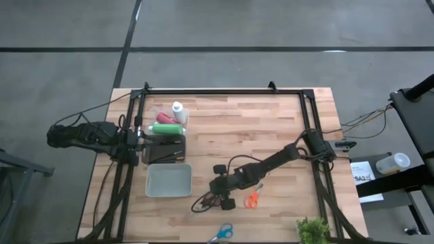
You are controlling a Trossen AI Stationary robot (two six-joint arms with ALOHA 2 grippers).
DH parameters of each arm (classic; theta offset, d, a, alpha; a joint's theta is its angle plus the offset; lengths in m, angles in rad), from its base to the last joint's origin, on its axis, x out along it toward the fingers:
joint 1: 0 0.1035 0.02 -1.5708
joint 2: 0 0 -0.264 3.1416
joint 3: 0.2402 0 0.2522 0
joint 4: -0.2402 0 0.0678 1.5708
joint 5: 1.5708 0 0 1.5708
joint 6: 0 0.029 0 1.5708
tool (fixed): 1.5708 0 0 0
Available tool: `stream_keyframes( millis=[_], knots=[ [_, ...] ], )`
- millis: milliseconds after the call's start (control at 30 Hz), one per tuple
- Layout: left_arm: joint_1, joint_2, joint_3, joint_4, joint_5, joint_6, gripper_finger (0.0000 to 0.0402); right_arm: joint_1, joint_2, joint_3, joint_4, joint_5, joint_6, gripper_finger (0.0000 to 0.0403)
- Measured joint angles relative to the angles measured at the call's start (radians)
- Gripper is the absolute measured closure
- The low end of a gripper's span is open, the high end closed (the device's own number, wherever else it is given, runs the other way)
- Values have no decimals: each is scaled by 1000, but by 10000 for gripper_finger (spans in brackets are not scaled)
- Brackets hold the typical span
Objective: Pick & Place Paint Supplies
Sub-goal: Put the black scissors into the gray bin
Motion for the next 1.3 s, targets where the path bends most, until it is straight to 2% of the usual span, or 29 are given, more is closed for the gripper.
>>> stream_keyframes(
  millis=[400,867,1133,1300],
  knots=[
    [0,0,0,0,0,0,351,7,-4,6,-1,-30,14,378],
    [0,0,0,0,0,0,351,28,-105,47,-2,-37,14,378],
    [0,0,0,0,0,0,351,10,-118,180,15,-19,2,378],
    [0,0,0,0,0,0,351,-1,-115,262,47,74,-47,378]
  ],
)
